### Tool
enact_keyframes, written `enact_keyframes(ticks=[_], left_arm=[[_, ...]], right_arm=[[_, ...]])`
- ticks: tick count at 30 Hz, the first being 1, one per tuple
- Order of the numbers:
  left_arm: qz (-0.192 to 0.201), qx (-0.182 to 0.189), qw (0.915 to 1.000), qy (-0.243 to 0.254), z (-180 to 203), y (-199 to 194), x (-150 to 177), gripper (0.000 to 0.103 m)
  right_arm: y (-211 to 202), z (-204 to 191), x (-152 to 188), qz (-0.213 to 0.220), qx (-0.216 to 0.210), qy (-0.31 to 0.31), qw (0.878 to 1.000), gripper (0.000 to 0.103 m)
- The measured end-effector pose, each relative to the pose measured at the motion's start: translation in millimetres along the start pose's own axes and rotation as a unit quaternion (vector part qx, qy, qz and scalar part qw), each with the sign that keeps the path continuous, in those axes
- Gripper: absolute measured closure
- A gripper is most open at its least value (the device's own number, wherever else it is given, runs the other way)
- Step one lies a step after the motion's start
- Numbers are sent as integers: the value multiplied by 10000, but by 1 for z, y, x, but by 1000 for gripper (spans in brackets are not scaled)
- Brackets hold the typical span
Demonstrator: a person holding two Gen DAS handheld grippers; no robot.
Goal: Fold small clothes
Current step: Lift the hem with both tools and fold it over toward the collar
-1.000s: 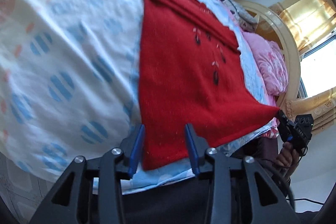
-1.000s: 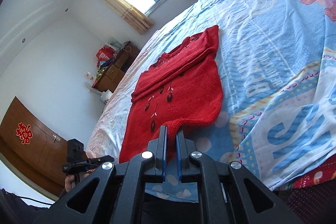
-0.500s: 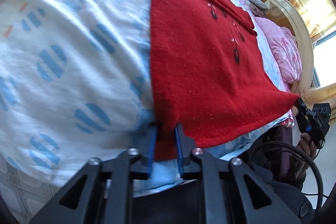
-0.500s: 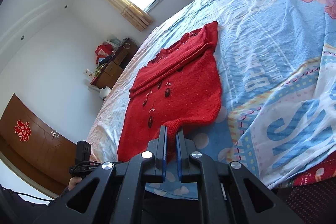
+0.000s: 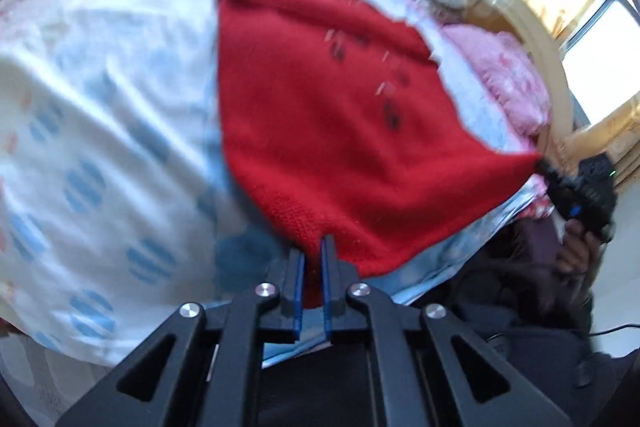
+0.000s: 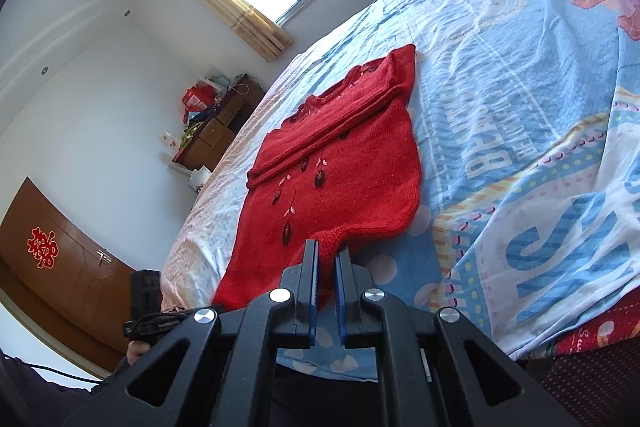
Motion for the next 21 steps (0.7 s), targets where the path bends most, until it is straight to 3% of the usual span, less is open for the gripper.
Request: enact_keyframes(ticks=[7, 9, 21], left_arm=[[991, 397, 9938, -297, -7, -43, -48, 96], [1135, 613, 9904, -492, -15, -44, -65, 96], [1738, 752, 9808, -474, -26, -26, -151, 96]], right_arm=[[-2, -2, -12, 102, -13, 50, 9999, 96], [-1, -4, -21, 160, 20, 49, 9999, 96], [24, -33, -106, 587, 194, -179, 9979, 96]])
Point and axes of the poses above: each gripper's, at about its wrist camera, not at the fingertips, and y roughly the way its jaws point, z to its right, x to its underside, the point moved 3 cm from there along y, roughly the way its jaws point, and after that the axes turned 13 degrees about x, right-handed, at the moved point
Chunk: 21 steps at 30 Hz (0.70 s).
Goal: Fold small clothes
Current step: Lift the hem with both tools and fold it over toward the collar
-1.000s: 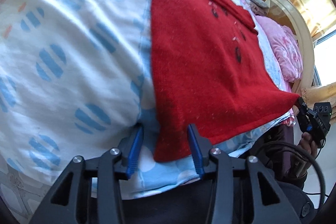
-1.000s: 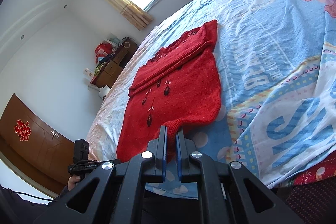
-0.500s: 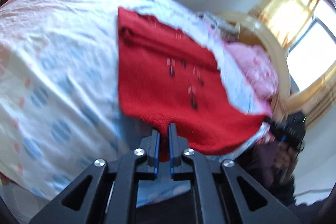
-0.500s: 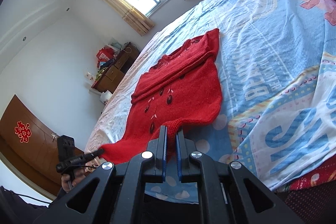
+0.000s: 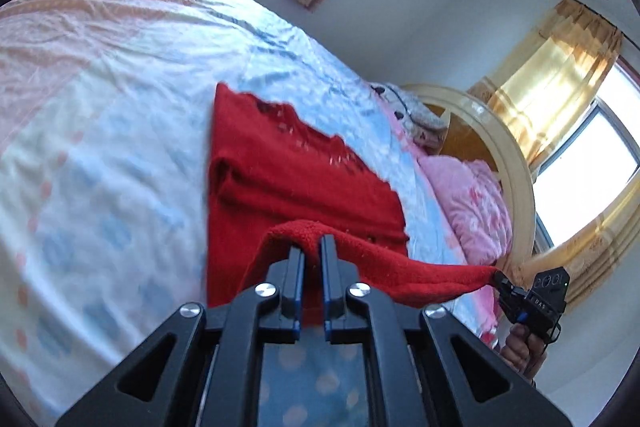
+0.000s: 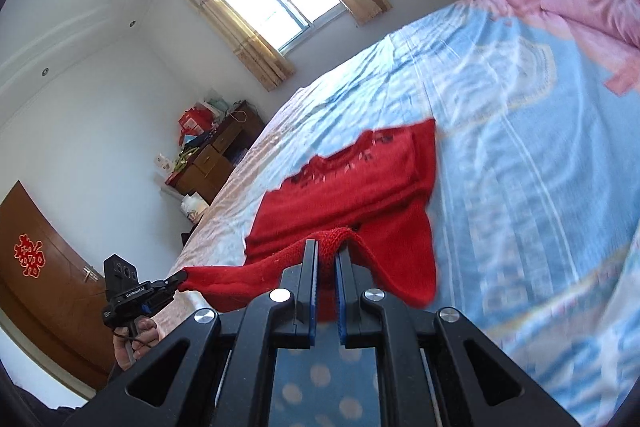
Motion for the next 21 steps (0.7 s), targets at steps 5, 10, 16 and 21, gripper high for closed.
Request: enact_keyframes(ticks=[5, 10, 16, 21], left_arm=[[190, 87, 9998, -27, -2, 14, -34, 96], [223, -46, 9997, -43, -10, 42, -73, 96], [307, -190, 9993, -101, -28, 75, -113, 96], [202, -384, 9988, -213, -53, 103, -130, 96]], right_arm=[[25, -10, -43, 160, 47, -70, 9998, 96], [51, -18, -81, 270, 147, -111, 9995, 96], [100, -19, -121, 251, 429, -85, 9987, 96], [145, -6, -136, 56, 688, 35, 9976, 96]])
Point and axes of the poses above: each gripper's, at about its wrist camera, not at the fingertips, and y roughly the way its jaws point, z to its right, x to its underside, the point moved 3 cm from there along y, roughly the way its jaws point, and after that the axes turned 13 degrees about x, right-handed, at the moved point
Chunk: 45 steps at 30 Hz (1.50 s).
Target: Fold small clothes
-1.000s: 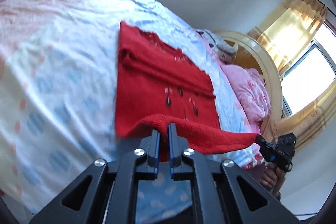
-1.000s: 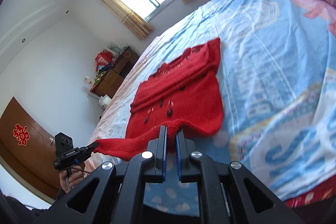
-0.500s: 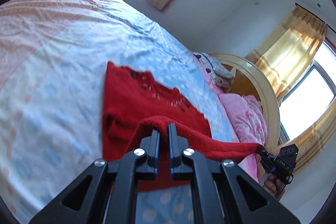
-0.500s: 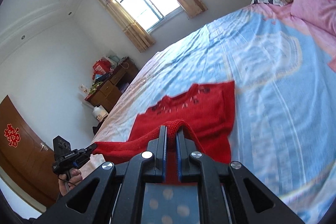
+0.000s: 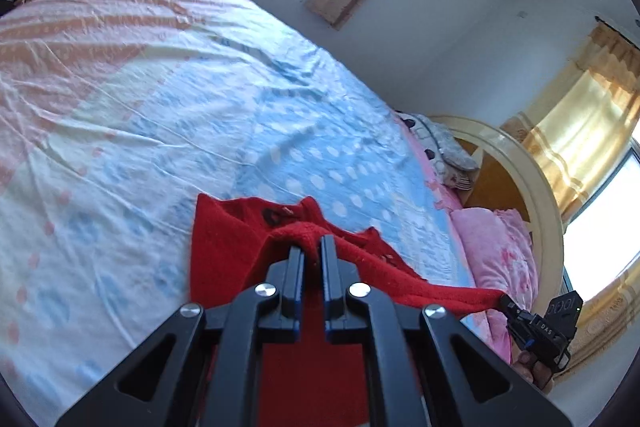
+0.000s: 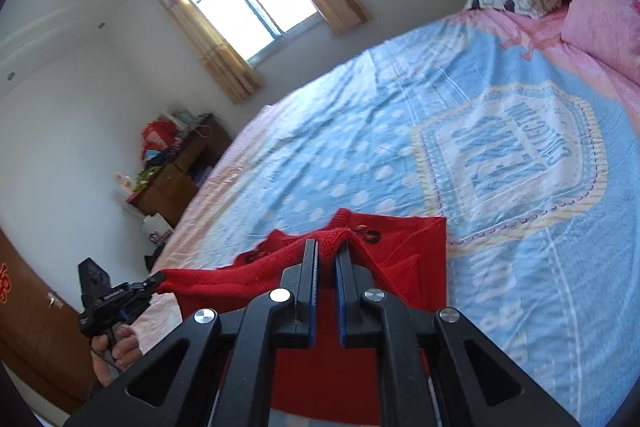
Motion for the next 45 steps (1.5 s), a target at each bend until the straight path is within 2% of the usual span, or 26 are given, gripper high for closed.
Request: enact_keyframes(ticks=[7, 13, 14, 15, 16, 17, 18, 19, 20, 22, 24, 26, 28, 30, 32, 39, 45], left_arm=[[-206, -392, 9989, -171, -32, 37, -5, 96], [-238, -782, 9966, -125, -43, 58, -12, 94], [-192, -830, 9963, -114, -45, 57, -15, 91], [-177, -844, 9962, -116, -45, 54, -16, 89], [-145, -812, 9965, -130, -45, 50, -18, 87], [-92, -812, 9966, -128, -46, 45, -19, 85], [-32, -842, 9964, -93, -45, 39, -19, 83], [-40, -930, 9956, 73, -42, 32, -16, 73], [-150, -1096, 9935, 267, -40, 33, -14, 60], [-333, -1489, 9845, 863, -31, 32, -5, 52], [-538, -1907, 9709, 1347, -26, 37, 6, 52], [-715, -2076, 9647, 1455, -28, 43, 12, 51], [-701, -2102, 9671, 1248, -34, 42, 14, 51], [-668, -1936, 9747, 892, -39, 34, 18, 51], [-601, -1835, 9779, 798, -38, 23, 27, 50], [-594, -1666, 9794, 972, -20, -22, 83, 50], [-476, -1570, 9776, 1321, 1, -39, 118, 51]], right_arm=[[65, 17, -1, -457, 354, 192, 9981, 96], [106, 27, -17, -475, 721, 290, 9958, 94], [112, 30, -20, -480, 780, 354, 9952, 93], [119, 33, -23, -521, 835, 425, 9942, 84], [124, 35, -25, -556, 882, 501, 9933, 65], [127, 39, -26, -532, 897, 618, 9926, 56], [126, 41, -26, -472, 871, 663, 9929, 50], [125, 41, -25, -409, 851, 646, 9934, 50], [122, 38, -22, -394, 867, 536, 9940, 50], [119, 27, -13, -509, 927, 127, 9943, 50], [116, 6, 1, -654, 963, -530, 9918, 50], [118, -10, 14, -746, 1136, -1062, 9850, 50], [122, -17, 23, -848, 1306, -1333, 9788, 50], [118, -12, 28, -835, 1422, -1194, 9790, 50], [107, -2, 35, -884, 1186, -910, 9848, 50], [52, 24, 74, -935, 1044, -987, 9852, 50], [11, 46, 102, -880, 1075, -817, 9869, 53]])
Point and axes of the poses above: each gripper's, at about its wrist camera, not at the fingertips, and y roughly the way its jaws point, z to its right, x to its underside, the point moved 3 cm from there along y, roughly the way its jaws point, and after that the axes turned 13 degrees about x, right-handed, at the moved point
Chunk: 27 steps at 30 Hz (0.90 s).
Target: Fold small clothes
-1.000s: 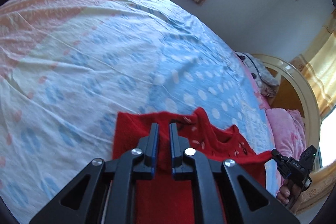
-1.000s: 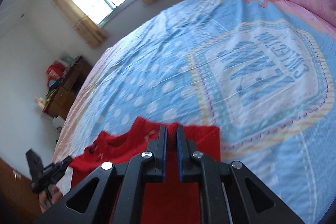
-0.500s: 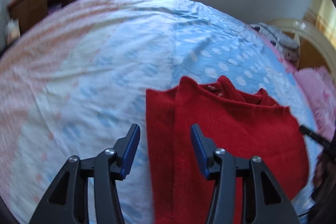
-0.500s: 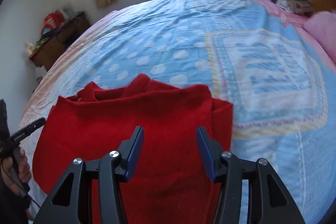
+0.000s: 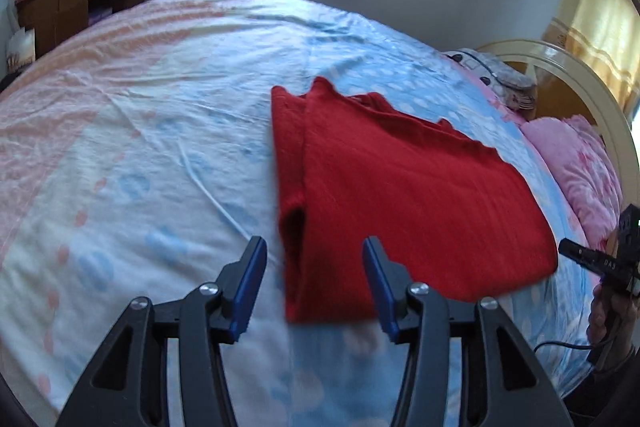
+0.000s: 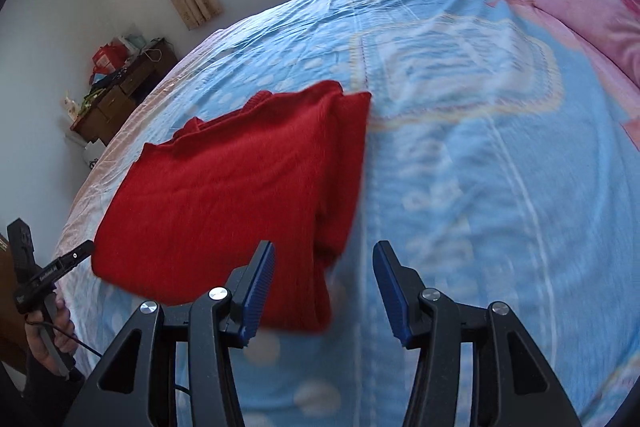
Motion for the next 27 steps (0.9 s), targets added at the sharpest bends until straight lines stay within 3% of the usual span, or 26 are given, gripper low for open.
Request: enact_keyframes(ticks=[3, 4, 6, 8, 9, 13, 18, 27], left_arm=[[-72, -56, 9997, 243, 10, 6, 8, 51], [-125, -28, 9996, 249, 10, 11, 10, 53], [-140, -137, 9995, 241, 8, 17, 10, 64], [-141, -130, 9997, 171, 5, 21, 12, 88], [-146, -103, 9998, 105, 3, 22, 13, 91], [-149, 94, 9997, -180, -6, 20, 18, 93], [-100, 168, 9997, -150, -4, 18, 21, 95], [-131, 140, 9998, -41, -7, 14, 30, 95]], right_arm=[[0, -3, 12, -41, -44, -84, 9999, 55], [4, -5, 14, -79, -68, -74, 9999, 60], [9, -8, 18, -108, -143, -50, 9998, 72], [15, -14, 23, -144, -226, -102, 9996, 83], [16, -16, 25, -150, -229, -122, 9996, 84], [16, -15, 27, -111, -189, -150, 9996, 88], [18, -13, 28, -121, -163, -149, 9997, 98], [18, -11, 38, -185, 26, -350, 9992, 98]])
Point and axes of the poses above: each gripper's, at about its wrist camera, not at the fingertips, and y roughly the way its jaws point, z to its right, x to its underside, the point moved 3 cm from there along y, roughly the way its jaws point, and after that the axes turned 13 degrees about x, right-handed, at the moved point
